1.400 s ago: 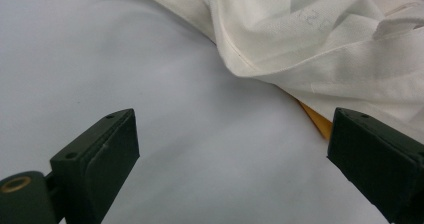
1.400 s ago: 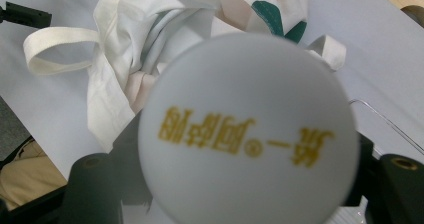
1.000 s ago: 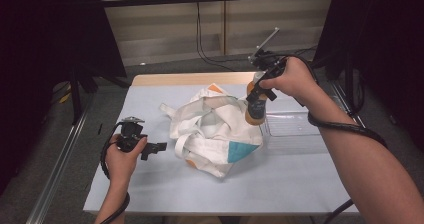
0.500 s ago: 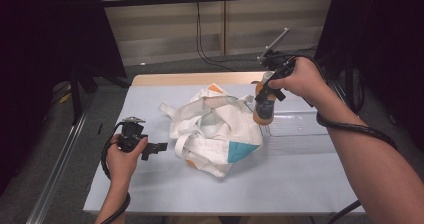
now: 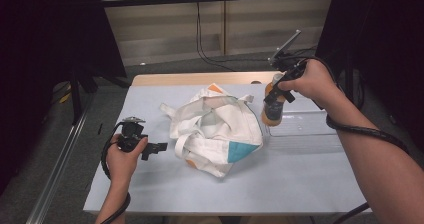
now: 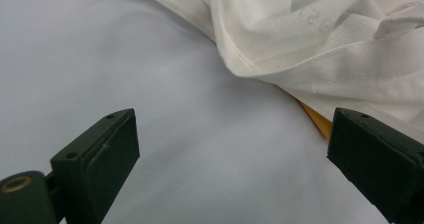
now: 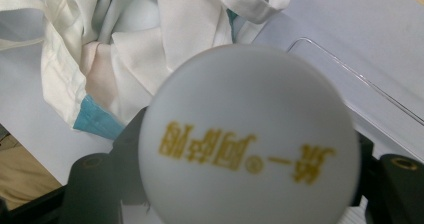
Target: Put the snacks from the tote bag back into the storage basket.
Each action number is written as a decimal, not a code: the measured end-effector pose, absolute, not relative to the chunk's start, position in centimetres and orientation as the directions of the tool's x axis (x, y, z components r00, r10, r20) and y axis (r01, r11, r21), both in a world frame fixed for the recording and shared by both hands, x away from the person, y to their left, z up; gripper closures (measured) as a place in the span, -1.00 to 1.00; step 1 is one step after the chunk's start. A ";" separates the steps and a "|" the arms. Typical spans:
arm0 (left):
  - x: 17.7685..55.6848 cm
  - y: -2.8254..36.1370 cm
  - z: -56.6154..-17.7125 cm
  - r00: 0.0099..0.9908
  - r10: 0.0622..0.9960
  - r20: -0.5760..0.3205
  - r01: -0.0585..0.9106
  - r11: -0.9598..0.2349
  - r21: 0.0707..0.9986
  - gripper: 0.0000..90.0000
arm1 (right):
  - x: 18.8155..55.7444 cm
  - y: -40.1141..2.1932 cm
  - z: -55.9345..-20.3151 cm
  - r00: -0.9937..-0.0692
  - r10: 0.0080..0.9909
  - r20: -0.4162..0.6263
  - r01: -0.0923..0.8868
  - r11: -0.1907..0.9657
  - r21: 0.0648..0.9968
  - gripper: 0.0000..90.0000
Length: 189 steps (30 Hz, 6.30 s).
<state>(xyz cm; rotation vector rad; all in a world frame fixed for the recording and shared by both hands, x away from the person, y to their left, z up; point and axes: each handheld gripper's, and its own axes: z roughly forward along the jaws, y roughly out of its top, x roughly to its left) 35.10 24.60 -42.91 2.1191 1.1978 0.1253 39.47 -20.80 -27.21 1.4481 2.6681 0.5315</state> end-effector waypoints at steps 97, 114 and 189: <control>35.2 24.6 -43.0 0.564 0.791 -0.238 0.722 -0.332 0.608 -0.86 | 38.1 -23.4 -32.9 -0.556 0.826 0.090 0.811 0.517 0.274 -0.34; 35.2 24.5 -43.1 0.558 0.793 -0.245 0.727 -0.324 0.605 -0.86 | 38.1 -23.3 -34.2 -0.557 0.825 0.100 0.814 0.518 0.262 -0.34; 35.4 24.3 -43.1 0.563 0.790 -0.242 0.723 -0.330 0.607 -0.86 | 37.5 -24.0 -36.2 -0.496 0.860 0.118 0.844 0.446 0.299 -0.72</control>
